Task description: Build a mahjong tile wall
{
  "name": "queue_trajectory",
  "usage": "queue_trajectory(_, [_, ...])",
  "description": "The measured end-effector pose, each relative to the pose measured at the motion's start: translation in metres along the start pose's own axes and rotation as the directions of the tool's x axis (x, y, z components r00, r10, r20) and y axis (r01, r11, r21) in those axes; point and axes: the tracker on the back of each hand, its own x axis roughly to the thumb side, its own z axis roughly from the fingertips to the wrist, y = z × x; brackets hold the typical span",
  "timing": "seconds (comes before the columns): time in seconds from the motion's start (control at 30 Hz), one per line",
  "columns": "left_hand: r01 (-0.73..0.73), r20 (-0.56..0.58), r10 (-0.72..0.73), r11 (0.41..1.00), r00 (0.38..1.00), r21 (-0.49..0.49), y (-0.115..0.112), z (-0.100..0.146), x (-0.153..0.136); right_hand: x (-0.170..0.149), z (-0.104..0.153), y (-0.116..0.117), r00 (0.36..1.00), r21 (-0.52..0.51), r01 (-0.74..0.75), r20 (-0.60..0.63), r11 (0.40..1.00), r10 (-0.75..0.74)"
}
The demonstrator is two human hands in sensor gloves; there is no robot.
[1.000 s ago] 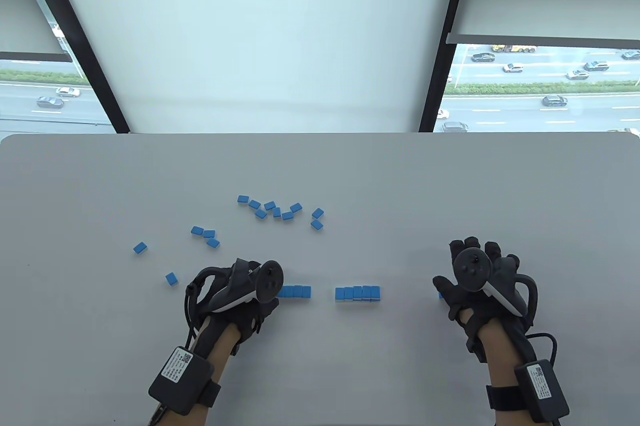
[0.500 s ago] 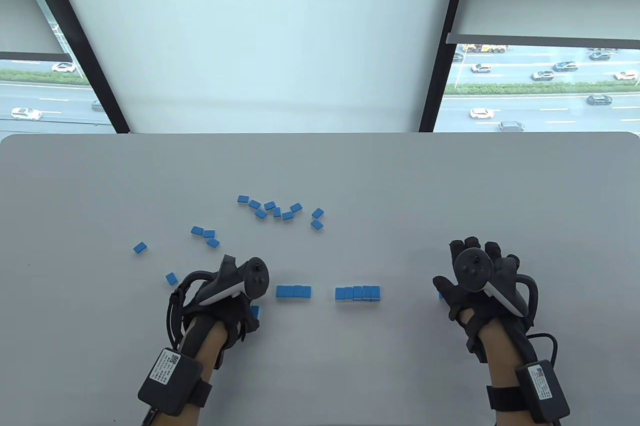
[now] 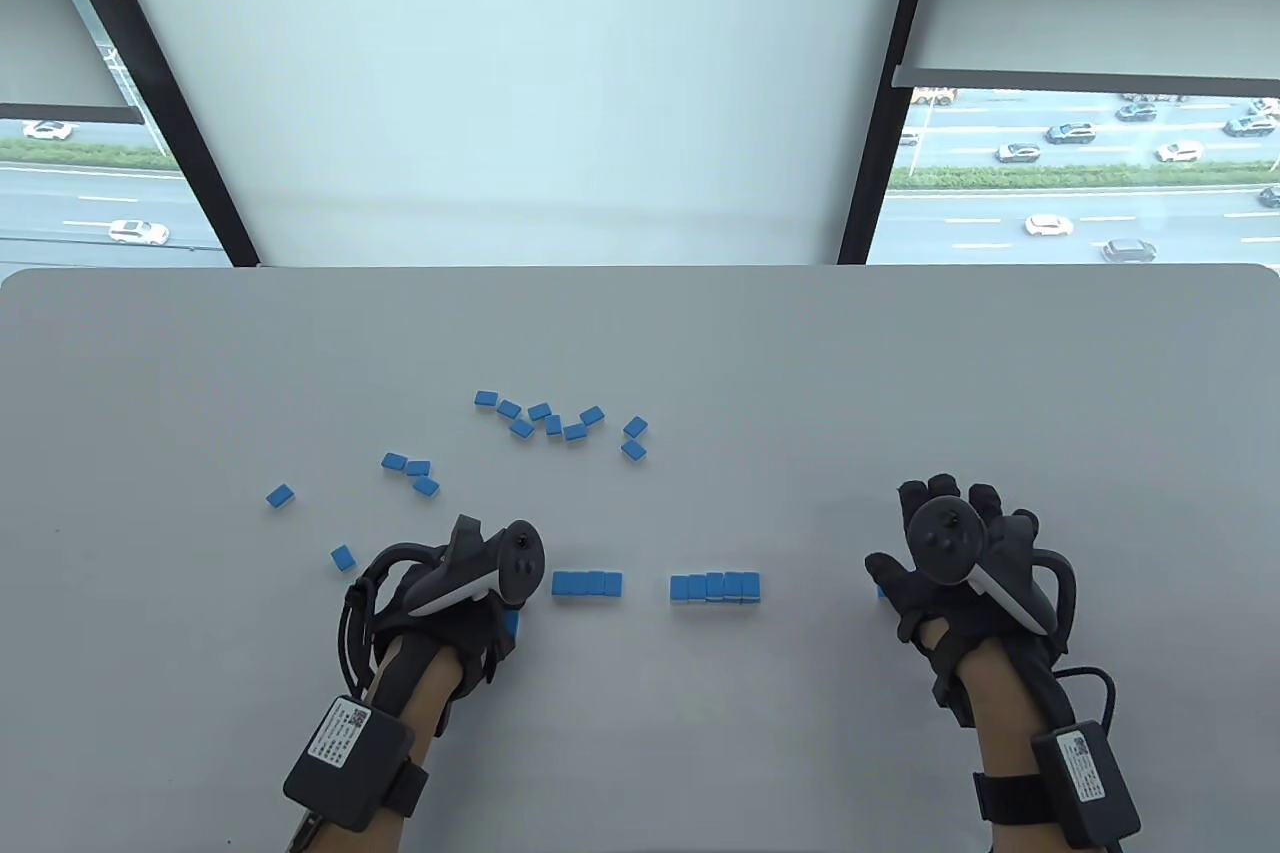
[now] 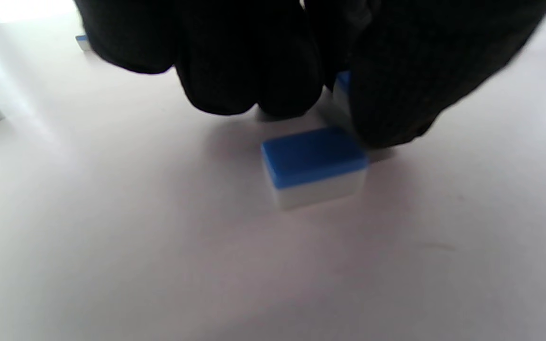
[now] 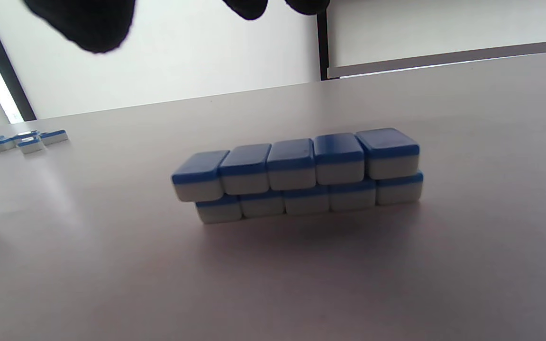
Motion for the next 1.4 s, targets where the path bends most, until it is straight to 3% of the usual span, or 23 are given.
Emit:
queue_trajectory(0.1, [-0.016,0.005,0.016,1.000,1.000,0.019,0.001,0.000,0.000,0.000,0.000,0.000,1.000,0.001,-0.001,-0.001,1.000,0.001])
queue_trajectory(0.3, [-0.047,0.043,0.040,0.981,0.998,0.190,0.012,0.004,0.002,0.001,0.000,0.001,1.000,0.007,-0.005,-0.004,1.000,0.005])
queue_trajectory(0.5, [-0.077,0.053,0.065,0.960,0.996,0.269,0.013,0.001,0.006,0.002,0.000,0.001,1.000,0.011,-0.009,-0.004,1.000,0.009])
queue_trajectory(0.97, [-0.082,0.039,0.075,0.963,0.996,0.258,0.005,-0.017,0.018,0.003,0.000,0.001,1.000,0.017,-0.009,-0.004,1.000,0.010])
queue_trajectory(1.4, [-0.098,0.066,0.087,0.978,0.994,0.184,0.008,-0.010,0.014,0.003,0.000,-0.001,1.000,0.009,-0.008,-0.002,1.000,0.008])
